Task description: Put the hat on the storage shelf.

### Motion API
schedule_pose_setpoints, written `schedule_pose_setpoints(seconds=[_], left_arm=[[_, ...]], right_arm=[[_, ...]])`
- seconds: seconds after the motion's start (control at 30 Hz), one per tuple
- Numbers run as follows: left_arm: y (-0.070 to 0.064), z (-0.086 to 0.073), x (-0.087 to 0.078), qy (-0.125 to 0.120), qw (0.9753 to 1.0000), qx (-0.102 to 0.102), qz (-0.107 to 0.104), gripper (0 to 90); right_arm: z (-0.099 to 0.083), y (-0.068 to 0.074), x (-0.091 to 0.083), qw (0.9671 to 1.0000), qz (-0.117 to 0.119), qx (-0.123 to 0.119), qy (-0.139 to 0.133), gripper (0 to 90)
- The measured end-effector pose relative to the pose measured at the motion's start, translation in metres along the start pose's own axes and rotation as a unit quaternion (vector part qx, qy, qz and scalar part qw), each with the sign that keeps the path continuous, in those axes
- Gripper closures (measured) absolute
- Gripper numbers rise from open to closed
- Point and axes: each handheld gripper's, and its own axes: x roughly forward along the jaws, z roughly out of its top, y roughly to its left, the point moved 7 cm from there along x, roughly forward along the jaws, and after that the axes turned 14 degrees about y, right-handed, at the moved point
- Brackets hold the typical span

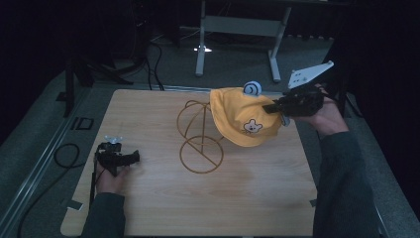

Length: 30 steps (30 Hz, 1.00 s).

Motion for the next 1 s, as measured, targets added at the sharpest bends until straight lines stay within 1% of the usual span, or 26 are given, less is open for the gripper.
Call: schedule_pose_setpoints(seconds=[0.33, 0.57, 0.87, 1.0], left_arm=[[0.0, 0.0, 0.0, 0.0, 1.0, 0.0, 0.0, 1.3], [0.0, 0.0, 0.0, 0.0, 1.0, 0.001, 0.0, 1.3], [0.0, 0.0, 0.0, 0.0, 1.0, 0.001, 0.0, 1.3], [0.0, 0.0, 0.0, 0.0, 1.0, 0.0, 0.0, 1.3]], right_arm=[[0.015, 0.003, 0.003, 0.9999, -0.001, -0.01, -0.006, 84.0], [0.023, 0.005, 0.006, 0.9998, -0.002, -0.012, -0.015, 84.0], [0.032, 0.007, 0.008, 0.9997, -0.003, -0.014, -0.018, 84.0], [0.039, 0.007, 0.009, 0.9997, -0.006, -0.016, -0.019, 84.0]])
